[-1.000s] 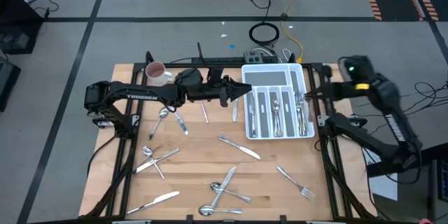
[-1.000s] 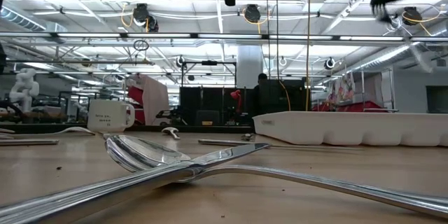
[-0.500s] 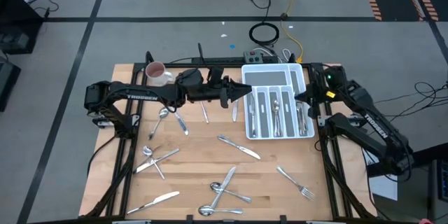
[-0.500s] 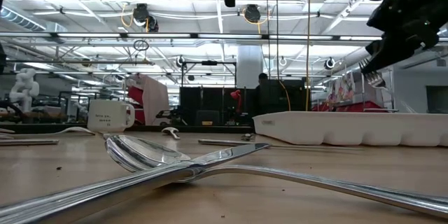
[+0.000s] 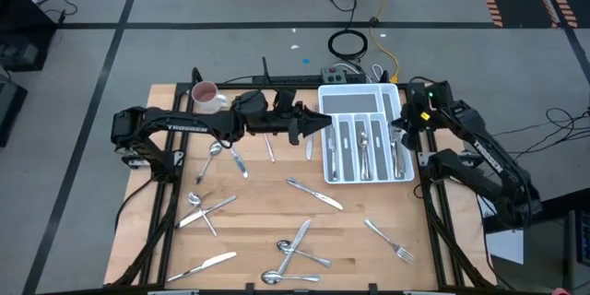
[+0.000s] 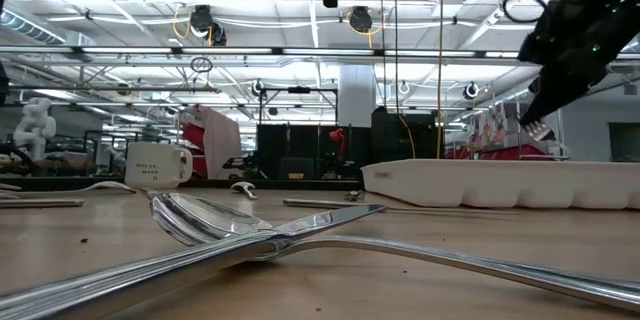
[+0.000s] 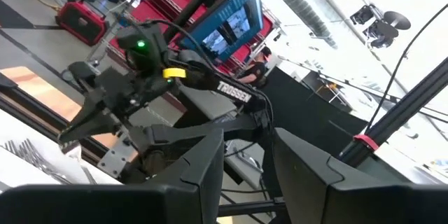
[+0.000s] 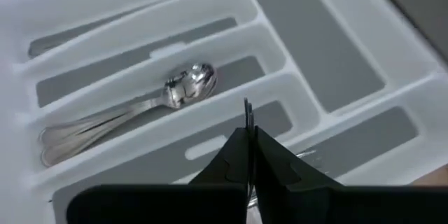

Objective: Sort silverware
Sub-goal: Put the middle fork in the right section of the silverware tray, then put the spoon in the middle section of the silverware tray

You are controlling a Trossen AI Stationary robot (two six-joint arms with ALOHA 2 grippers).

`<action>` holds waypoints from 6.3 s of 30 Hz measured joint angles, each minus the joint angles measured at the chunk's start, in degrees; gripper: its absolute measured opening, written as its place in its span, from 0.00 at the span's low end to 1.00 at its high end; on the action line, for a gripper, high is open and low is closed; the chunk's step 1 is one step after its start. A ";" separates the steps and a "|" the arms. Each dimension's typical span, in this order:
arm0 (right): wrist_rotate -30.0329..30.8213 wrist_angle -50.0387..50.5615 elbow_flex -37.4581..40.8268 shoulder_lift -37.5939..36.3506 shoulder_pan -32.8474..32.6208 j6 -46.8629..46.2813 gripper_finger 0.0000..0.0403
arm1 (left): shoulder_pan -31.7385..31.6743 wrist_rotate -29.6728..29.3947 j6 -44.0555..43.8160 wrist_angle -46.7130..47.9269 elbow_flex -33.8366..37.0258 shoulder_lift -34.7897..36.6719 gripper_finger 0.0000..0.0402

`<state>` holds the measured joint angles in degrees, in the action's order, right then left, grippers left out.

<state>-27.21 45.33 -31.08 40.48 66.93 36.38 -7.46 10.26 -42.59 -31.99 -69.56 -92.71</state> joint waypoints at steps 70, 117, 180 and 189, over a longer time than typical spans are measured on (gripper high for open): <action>-2.70 0.82 -5.29 9.39 -4.75 -1.79 0.41 | 0.11 1.07 2.05 1.59 -0.04 0.05 0.32; 4.78 2.84 -42.57 5.75 -32.39 -37.11 0.39 | -14.64 -17.62 -20.65 71.74 1.42 -14.15 0.32; 0.09 -35.56 -30.87 10.93 -48.51 -14.58 0.39 | 5.80 27.60 -25.09 -30.65 1.42 6.34 0.00; 0.26 -37.50 -40.97 22.08 -56.36 -14.51 0.39 | 8.82 33.30 -35.81 -28.39 1.42 2.76 0.00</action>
<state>-26.95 7.83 -72.05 62.56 10.57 21.88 1.36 43.56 -78.39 -60.37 -68.14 -89.95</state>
